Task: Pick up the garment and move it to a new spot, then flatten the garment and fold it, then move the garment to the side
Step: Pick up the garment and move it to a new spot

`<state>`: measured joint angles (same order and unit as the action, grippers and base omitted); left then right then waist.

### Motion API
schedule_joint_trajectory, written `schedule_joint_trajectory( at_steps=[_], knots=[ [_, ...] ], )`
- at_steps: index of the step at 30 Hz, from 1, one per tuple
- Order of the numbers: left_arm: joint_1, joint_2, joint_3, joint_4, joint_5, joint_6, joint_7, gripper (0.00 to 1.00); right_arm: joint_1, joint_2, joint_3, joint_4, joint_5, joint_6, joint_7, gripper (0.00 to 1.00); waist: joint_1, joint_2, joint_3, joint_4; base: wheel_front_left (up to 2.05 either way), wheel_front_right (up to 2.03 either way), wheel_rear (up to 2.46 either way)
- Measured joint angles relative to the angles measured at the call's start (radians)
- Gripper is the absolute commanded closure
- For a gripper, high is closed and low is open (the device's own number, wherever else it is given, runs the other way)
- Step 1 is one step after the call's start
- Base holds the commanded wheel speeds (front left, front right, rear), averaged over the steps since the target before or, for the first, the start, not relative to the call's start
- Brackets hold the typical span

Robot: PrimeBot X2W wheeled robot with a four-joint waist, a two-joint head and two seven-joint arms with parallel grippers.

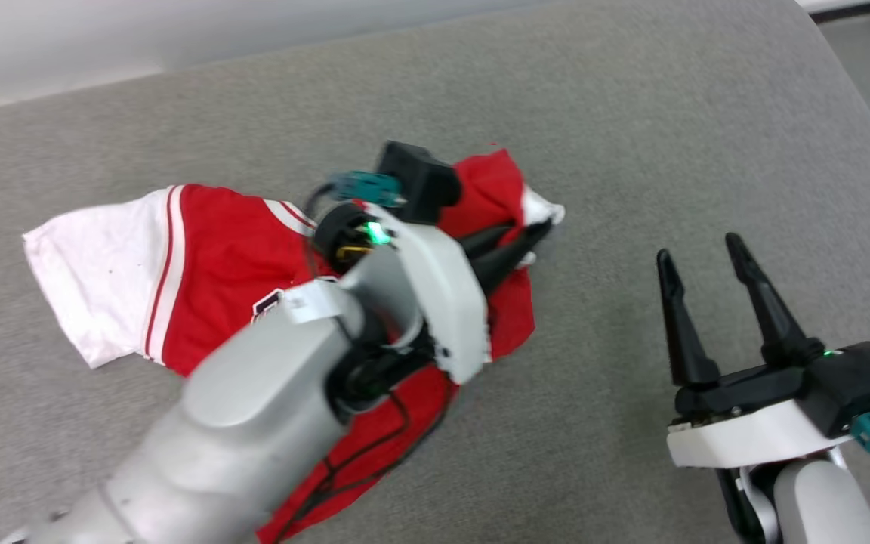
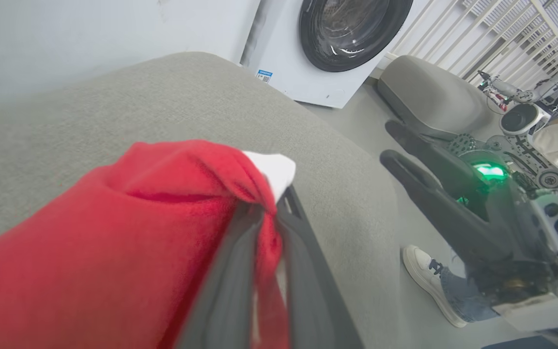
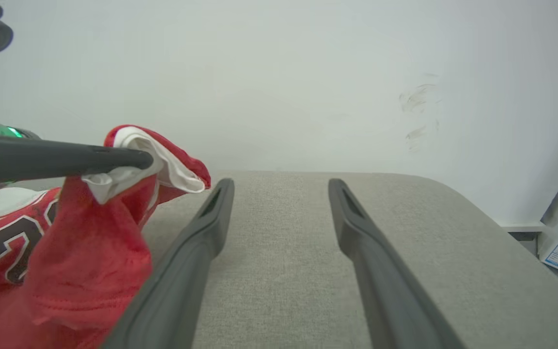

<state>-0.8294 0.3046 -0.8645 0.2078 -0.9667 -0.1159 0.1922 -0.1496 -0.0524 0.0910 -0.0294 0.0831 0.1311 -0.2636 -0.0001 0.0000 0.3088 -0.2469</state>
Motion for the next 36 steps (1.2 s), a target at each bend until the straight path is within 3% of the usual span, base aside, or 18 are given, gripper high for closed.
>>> schedule_joint_trajectory(
  at_steps=[4, 5, 6, 13, 21, 28, 30, 33, 36],
  knots=[
    [-0.017, -0.072, -0.067, 0.104, 0.012, -0.008, -0.012, 1.0, -0.012, 0.0, -0.016, -0.002, 0.014, 0.0, 0.0, 0.0, 0.0, 0.0, 0.026, -0.03, 0.0, 0.0, 0.0],
    [-0.017, -0.081, -0.083, 0.13, 0.021, -0.009, -0.02, 0.66, -0.014, 0.0, -0.016, -0.002, 0.014, 0.0, 0.0, 0.0, 0.0, 0.0, 0.03, -0.034, 0.0, 0.0, 0.0],
    [-0.017, -0.086, -0.1, 0.152, 0.031, -0.01, -0.03, 0.0, -0.014, 0.0, -0.016, -0.002, 0.015, 0.0, 0.0, 0.0, 0.0, 0.0, 0.033, -0.038, 0.0, 0.0, 0.0],
    [-0.023, -0.086, -0.149, 0.231, 0.043, -0.012, -0.166, 0.0, -0.014, 0.001, -0.017, 0.002, 0.009, 0.0, 0.0, 0.0, 0.0, 0.0, 0.012, -0.006, 0.0, 0.0, 0.0],
    [-0.037, 0.005, -0.082, 0.281, 0.058, -0.008, -0.382, 0.0, 0.009, 0.001, -0.026, 0.012, -0.029, 0.0, 0.0, 0.0, 0.0, 0.0, -0.067, 0.07, 0.0, 0.0, 0.0],
    [0.029, 0.132, 0.077, 0.207, 0.115, 0.063, -0.452, 0.0, 0.04, 0.001, -0.053, 0.014, -0.054, 0.0, 0.0, 0.0, 0.0001, 0.0, -0.145, 0.146, 0.0, 0.0, 0.0],
    [0.083, 0.161, 0.172, 0.137, 0.149, 0.095, -0.452, 0.0, 0.054, 0.001, -0.06, 0.014, -0.056, 0.0, 0.0, 0.0, 0.0, 0.0, -0.162, 0.169, 0.0, 0.0, 0.0],
    [0.203, 0.164, 0.329, 0.004, 0.207, 0.129, -0.456, 0.0, 0.065, 0.001, -0.068, 0.011, -0.052, 0.0, 0.0, 0.0, 0.0, 0.0, -0.188, 0.197, 0.0, 0.0, 0.0],
    [0.371, 0.174, 0.42, -0.076, 0.309, 0.147, -0.455, 0.0, 0.074, 0.001, -0.072, 0.01, -0.052, 0.0, 0.0, 0.0, 0.0, 0.0, -0.21, 0.218, 0.0, 0.0, 0.0]
  ],
)
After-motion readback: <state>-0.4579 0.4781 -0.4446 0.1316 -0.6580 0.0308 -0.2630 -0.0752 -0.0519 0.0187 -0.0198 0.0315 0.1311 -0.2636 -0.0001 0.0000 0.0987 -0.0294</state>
